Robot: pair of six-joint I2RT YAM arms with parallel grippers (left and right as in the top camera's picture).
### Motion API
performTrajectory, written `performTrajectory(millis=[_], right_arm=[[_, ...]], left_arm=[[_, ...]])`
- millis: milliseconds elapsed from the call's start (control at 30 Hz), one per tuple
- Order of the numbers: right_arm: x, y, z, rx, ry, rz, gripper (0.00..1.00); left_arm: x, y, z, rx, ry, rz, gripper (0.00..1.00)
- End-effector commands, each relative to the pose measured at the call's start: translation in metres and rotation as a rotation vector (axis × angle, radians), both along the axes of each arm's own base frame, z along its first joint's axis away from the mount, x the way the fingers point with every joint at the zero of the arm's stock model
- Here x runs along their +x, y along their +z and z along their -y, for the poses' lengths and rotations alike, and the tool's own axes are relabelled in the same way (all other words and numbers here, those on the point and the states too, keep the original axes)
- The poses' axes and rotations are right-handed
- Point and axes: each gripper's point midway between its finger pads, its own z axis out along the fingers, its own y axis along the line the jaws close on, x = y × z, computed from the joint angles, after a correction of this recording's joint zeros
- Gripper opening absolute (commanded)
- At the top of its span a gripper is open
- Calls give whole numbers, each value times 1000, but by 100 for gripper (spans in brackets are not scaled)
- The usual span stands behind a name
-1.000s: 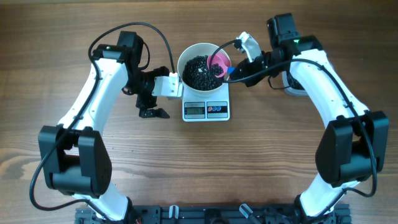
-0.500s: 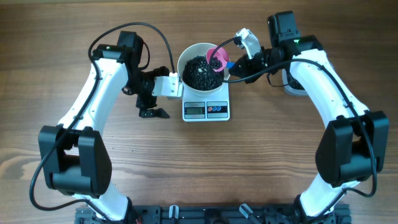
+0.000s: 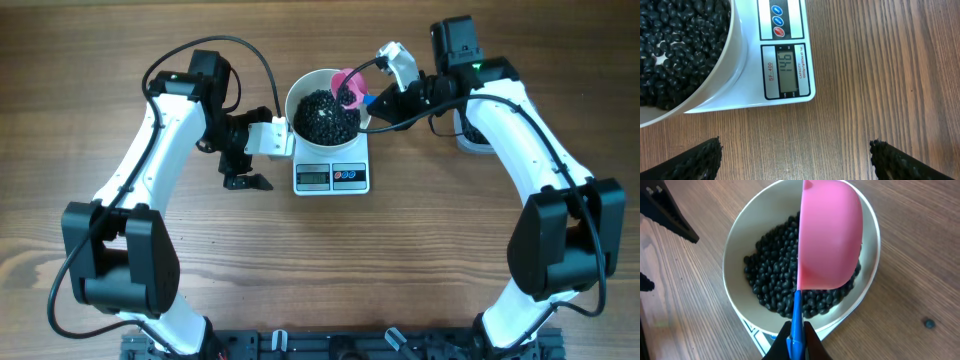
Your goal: Scoop item into bowl and weigh 150g on scale
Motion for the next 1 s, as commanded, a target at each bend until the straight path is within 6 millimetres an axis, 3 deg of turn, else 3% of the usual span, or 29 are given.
performTrajectory(millis=[0,200,267,367,467,533,633,733,800,900,967], right_arm=[[6,22,-2,9,19,76,4],[8,23,-2,2,46,114,4],[-3,33,-15,75,179,171,4],[3,24,-5,14,102,136,4],[-4,32,-15,67,191,181,4],[4,23,-4,-2,99,139,4],[-4,31,-17,50,210,201,4],[9,19,0,-57,82,161,4],[5,30,-14,-3,175,220,4],[17,28,-3,-107,99,226,4],[18,39,-11,-71,155,281,4]], left_arm=[[-2,-1,1,-1,-1,-8,100],[-2,-1,1,-1,-1,-8,100],[-2,-1,1,-1,-1,-8,100],[-2,-1,1,-1,-1,-8,100],[-2,-1,1,-1,-1,-8,100],[-2,-1,1,-1,-1,-8,100],[-2,-1,1,-1,-1,-8,100],[-2,-1,1,-1,-1,-8,100],[-2,-1,1,-1,-1,-8,100],[-2,-1,1,-1,-1,-8,100],[-2,-1,1,-1,-1,-8,100]])
